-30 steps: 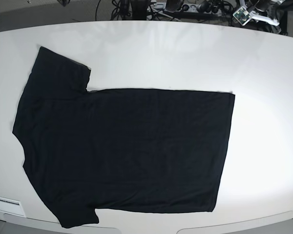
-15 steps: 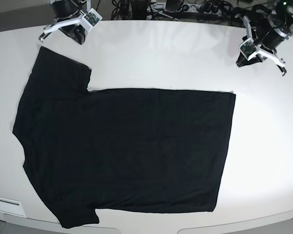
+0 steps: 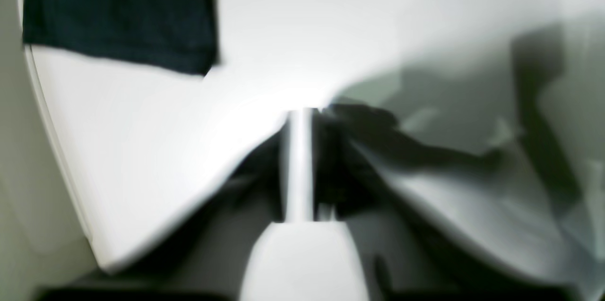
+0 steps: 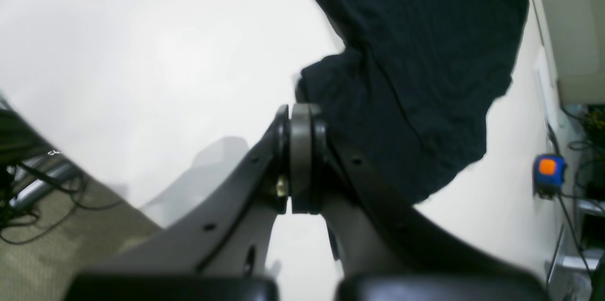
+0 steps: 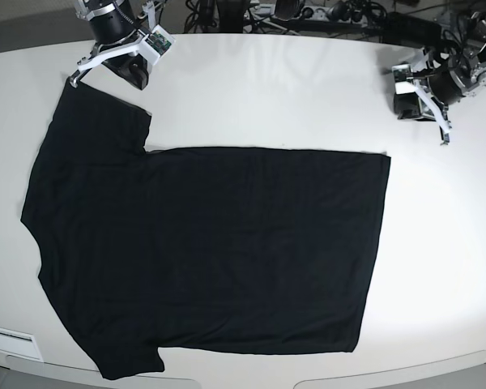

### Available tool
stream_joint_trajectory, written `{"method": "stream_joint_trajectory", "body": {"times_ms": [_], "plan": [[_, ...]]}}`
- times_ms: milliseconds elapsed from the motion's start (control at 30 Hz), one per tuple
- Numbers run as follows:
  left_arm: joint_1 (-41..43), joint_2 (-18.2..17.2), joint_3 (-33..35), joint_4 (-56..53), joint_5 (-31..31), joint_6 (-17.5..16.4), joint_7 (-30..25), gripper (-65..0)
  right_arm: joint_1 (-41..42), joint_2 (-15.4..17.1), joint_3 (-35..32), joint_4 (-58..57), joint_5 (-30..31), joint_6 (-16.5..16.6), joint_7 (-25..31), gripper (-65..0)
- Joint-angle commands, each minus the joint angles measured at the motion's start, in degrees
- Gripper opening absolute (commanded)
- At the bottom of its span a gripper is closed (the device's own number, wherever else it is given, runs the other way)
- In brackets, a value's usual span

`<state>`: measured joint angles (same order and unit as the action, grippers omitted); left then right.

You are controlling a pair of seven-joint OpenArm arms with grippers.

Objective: Fold the T-shirt properly
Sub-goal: 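Move both grippers down to the shirt's shoulder corners and grasp them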

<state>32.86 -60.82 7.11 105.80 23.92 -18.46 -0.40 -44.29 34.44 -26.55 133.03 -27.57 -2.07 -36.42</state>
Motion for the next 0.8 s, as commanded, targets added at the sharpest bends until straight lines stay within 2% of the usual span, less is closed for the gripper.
{"method": "stream_joint_trajectory", "body": {"times_ms": [0,67,100,400,633,767], "plan": [[-1.95,-1.25,0.63,0.0,-0.22,-0.61,-0.02,-40.8,-0.44,0.5,0.5,0.44,-0.7,-0.5,0.9,-65.0],[-4.74,-1.25,3.41,-0.59,-0.22,-1.18,-0.02,-26.7,-0.46,0.5,1.25,0.28,-0.66,-0.48,0.87,-65.0],[-6.12,-1.27,4.85,-0.9,-0.22,-1.18,-0.04,-24.9,-0.46,0.5,1.68,0.31,-0.68,-0.52,0.87,-65.0],[-21.27,-1.22,20.85,-6.6,-0.09,-1.51,0.0,-24.9,-0.48,0.48,7.78,0.31,7.93,1.09,1.33,-65.0],[-32.28,-0.92,34.12,-13.14,2.64,-1.49,-0.02,-24.9,-0.46,0.5,8.26,0.28,9.53,1.05,1.99,-65.0],[-37.18,0.87,39.82,-16.22,2.62,-1.46,-0.02,-24.9,-0.46,-0.22,8.28,0.07,9.81,1.07,2.45,-65.0]]}}
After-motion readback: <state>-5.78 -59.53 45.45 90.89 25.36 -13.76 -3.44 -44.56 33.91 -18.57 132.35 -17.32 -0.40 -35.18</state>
